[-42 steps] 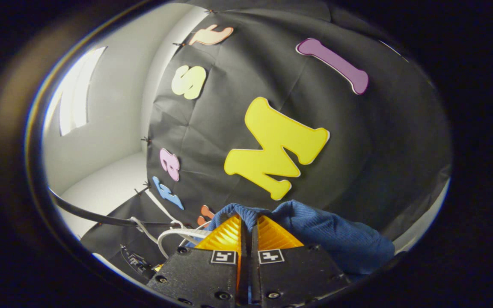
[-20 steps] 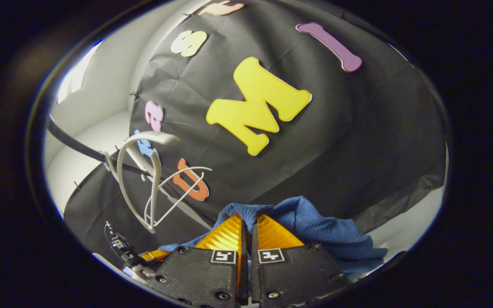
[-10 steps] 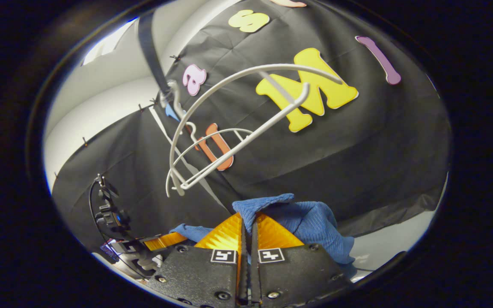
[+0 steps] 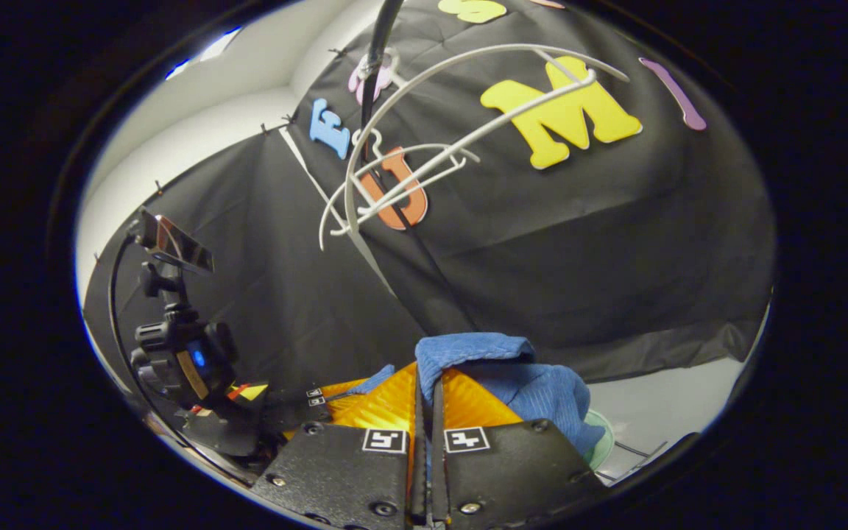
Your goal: Grasp the clothes on the hanger with both hands and then place them into the laundry hamper below.
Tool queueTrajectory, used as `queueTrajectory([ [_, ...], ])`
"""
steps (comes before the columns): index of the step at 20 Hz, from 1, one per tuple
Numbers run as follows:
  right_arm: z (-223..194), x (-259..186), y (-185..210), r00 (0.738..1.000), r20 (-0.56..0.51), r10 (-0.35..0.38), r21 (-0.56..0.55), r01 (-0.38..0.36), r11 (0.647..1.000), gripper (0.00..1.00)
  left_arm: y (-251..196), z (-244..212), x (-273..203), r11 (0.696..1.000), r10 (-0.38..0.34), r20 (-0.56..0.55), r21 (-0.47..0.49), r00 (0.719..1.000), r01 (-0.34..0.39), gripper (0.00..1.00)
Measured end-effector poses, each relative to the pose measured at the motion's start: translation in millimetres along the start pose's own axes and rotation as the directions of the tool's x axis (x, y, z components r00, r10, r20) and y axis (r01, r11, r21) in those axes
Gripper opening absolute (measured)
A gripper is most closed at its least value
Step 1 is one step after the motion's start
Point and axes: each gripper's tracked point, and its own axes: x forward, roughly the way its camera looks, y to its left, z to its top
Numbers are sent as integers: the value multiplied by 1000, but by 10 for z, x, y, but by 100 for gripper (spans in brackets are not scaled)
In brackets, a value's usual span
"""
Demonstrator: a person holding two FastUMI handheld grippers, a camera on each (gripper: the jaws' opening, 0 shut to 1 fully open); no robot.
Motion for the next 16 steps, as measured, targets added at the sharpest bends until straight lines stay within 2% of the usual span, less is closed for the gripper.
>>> queueTrajectory([
  [1, -164, 64, -46, 1000, -23, -17, -1, 17, 1000, 6, -5, -146, 7, 1000, 1, -16, 5, 1000, -1, 5],
  [2, -291, 125, -85, 998, -47, -30, 2, 31, 1000, 6, -3, -312, 32, 1000, -2, -37, -2, 999, 2, 0],
  [7, -1005, 332, -381, 981, -166, -100, 28, 107, 994, 6, 34, -1075, 203, 997, 10, -129, -80, 992, -21, 0],
  [12, -1622, 524, -645, 944, -287, -164, 1, 171, 985, 6, 90, -1699, 321, 985, 29, -224, -161, 974, -66, 0],
  [13, -1734, 577, -722, 935, -307, -179, -5, 186, 982, 6, 109, -1824, 349, 983, 32, -246, -169, 969, -76, 5],
  [14, -1832, 606, -795, 926, -324, -194, -15, 200, 980, 6, 130, -1942, 367, 981, 38, -270, -173, 962, -87, 5],
  [15, -1981, 659, -895, 910, -351, -218, -28, 222, 975, 6, 144, -2047, 391, 979, 44, -293, -178, 955, -100, 0],
  [16, -2106, 689, -993, 895, -374, -243, -36, 247, 968, 6, 165, -2151, 414, 977, 54, -319, -179, 946, -116, 1],
])
